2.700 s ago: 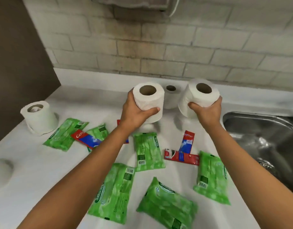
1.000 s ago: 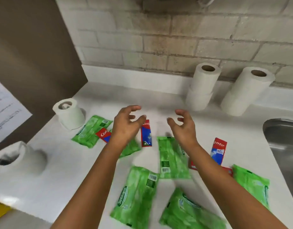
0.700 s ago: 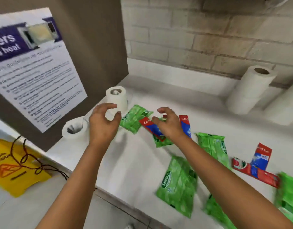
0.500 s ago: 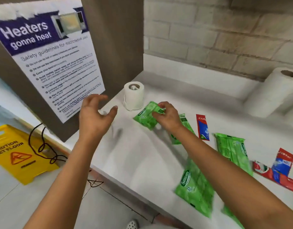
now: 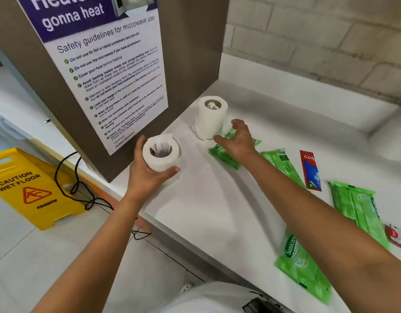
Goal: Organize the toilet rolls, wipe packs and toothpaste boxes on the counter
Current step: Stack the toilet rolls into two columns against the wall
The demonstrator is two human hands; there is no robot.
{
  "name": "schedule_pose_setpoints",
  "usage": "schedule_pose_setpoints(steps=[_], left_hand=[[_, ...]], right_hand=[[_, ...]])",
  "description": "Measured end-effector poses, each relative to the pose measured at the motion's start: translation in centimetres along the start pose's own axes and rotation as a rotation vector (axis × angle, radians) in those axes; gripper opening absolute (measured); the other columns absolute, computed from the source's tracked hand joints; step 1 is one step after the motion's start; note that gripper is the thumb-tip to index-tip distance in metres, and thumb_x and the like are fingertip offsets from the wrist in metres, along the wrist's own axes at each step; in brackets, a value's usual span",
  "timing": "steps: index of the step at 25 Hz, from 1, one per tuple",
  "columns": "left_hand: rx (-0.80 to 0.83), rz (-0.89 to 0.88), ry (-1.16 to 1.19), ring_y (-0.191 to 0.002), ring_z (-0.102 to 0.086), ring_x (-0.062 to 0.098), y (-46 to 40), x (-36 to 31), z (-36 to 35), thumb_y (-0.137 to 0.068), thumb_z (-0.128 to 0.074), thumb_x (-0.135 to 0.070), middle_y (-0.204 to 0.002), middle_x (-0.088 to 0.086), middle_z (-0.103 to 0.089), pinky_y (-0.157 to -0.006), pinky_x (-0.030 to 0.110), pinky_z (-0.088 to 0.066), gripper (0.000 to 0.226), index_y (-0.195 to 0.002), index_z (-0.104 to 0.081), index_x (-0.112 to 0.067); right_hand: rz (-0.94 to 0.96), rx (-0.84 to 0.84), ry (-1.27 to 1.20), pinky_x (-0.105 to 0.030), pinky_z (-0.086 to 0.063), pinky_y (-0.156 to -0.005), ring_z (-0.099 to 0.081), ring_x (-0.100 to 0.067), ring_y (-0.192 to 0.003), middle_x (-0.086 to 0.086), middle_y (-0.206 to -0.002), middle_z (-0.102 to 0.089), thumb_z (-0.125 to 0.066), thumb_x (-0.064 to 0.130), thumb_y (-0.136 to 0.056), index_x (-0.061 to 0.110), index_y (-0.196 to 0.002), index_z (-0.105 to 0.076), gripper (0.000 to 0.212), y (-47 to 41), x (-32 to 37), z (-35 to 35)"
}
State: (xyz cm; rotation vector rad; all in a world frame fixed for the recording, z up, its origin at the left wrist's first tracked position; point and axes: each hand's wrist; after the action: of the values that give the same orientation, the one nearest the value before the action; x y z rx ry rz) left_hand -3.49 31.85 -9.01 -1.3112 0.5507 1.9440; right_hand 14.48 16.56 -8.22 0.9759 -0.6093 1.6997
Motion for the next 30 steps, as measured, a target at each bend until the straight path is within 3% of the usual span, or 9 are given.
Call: schedule_pose_setpoints(steps=[3,7,10,14,20,23,26,28,30], left_hand=[[-0.045,0.042,0.0,-0.104,-0.05,0.006,-1.5,-0.7,-0.8,-0.059,-0.087,-0.018,-0.115,-0.012,-0.052,-0.083,0.011,-0.038,0.086,-0.132,-0.041,-0.02],[-0.056,0.022,0.05,-0.102,-0.052,0.006,-3.6,-2.5,-1.6,-0.059,-0.087,-0.02,-0.113,-0.012,-0.054,-0.087,0.019,-0.038,0.081,-0.129,-0.045,-0.02],[-0.05,-0.015,0.069,-0.102,-0.052,0.005,-5.0,-3.7,-2.3,-0.059,-0.087,-0.019,-0.11,-0.014,-0.054,-0.087,0.018,-0.038,0.08,-0.127,-0.045,-0.02],[-0.058,-0.015,0.101,-0.101,-0.054,0.006,-6.7,-4.5,-3.0,-0.058,-0.087,-0.018,-0.107,-0.013,-0.055,-0.087,0.018,-0.04,0.079,-0.126,-0.046,-0.021],[-0.028,-0.038,0.072,-0.099,-0.052,0.006,-7.7,-5.2,-3.8,-0.057,-0.087,-0.017,-0.097,-0.027,-0.051,-0.082,0.014,-0.039,0.074,-0.116,-0.045,-0.03],[-0.025,-0.045,0.08,-0.104,-0.054,0.009,-8.3,-6.2,-4.1,-0.057,-0.088,-0.021,-0.11,-0.013,-0.057,-0.089,0.021,-0.042,0.078,-0.123,-0.048,-0.02],[0.026,-0.095,0.094,-0.11,-0.056,0.013,-8.4,-8.4,-5.6,-0.056,-0.088,-0.026,-0.121,-0.006,-0.059,-0.093,0.026,-0.045,0.084,-0.129,-0.046,-0.018],[0.064,-0.129,0.112,-0.106,-0.054,0.009,-8.0,-10.4,-7.2,-0.059,-0.086,-0.023,-0.118,-0.009,-0.057,-0.084,0.017,-0.043,0.081,-0.129,-0.045,-0.018],[0.146,-0.176,0.143,-0.103,-0.053,0.007,-6.8,-12.9,-9.9,-0.062,-0.085,-0.02,-0.113,-0.012,-0.054,-0.076,0.009,-0.041,0.078,-0.128,-0.044,-0.019]], right_hand=[[-0.039,-0.012,-0.052,-0.034,-0.037,-0.106,-0.038,-0.026,-0.132,-0.01,-0.146,-0.033,-0.077,0.027,-0.073,0.012,-0.142,-0.026,0.088,-1.5,0.1,-0.9],[-0.071,-0.003,-0.144,-0.037,-0.031,-0.113,-0.03,-0.026,-0.139,-0.008,-0.153,-0.025,-0.083,0.024,-0.066,0.012,-0.147,-0.015,0.106,-3.4,-0.2,-2.3],[-0.06,-0.051,-0.265,-0.039,-0.033,-0.112,-0.038,-0.025,-0.134,-0.008,-0.147,-0.036,-0.086,0.016,-0.061,0.014,-0.146,-0.017,0.11,-4.8,0.1,-3.6],[-0.053,-0.116,-0.366,-0.032,-0.041,-0.103,-0.052,-0.017,-0.113,-0.004,-0.133,-0.051,-0.087,0.015,-0.058,0.019,-0.142,-0.02,0.107,-6.2,0.8,-5.4],[-0.071,-0.174,-0.402,-0.03,-0.046,-0.096,-0.057,-0.022,-0.113,-0.004,-0.125,-0.059,-0.086,0.017,-0.059,0.02,-0.132,-0.038,0.088,-7.1,1.6,-5.6],[-0.027,-0.204,-0.369,-0.03,-0.047,-0.095,-0.058,-0.021,-0.112,-0.001,-0.122,-0.059,-0.086,0.018,-0.06,0.016,-0.129,-0.041,0.083,-6.6,2.2,-3.4],[0.021,-0.299,-0.37,-0.009,-0.042,-0.081,-0.056,-0.017,-0.104,0.005,-0.108,-0.053,-0.083,0.01,-0.063,0.011,-0.126,-0.042,0.076,-5.6,2.2,1.6],[0.07,-0.359,-0.355,0.0,-0.038,-0.074,-0.051,-0.011,-0.1,0.005,-0.109,-0.05,-0.082,0.006,-0.063,0.009,-0.129,-0.038,0.079,-4.8,1.6,5.6],[0.071,-0.454,-0.346,-0.008,-0.039,-0.082,-0.049,-0.01,-0.103,0.002,-0.114,-0.05,-0.082,0.006,-0.062,0.008,-0.131,-0.036,0.083,-3.1,-0.2,10.1]])
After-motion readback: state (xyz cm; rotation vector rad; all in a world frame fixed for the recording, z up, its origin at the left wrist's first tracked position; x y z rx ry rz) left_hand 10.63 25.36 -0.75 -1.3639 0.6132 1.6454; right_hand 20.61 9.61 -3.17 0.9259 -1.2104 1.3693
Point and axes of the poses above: each hand's wrist, its own y-axis away from the middle knuckle, its own z-axis out of the back of the hand, x = y × z
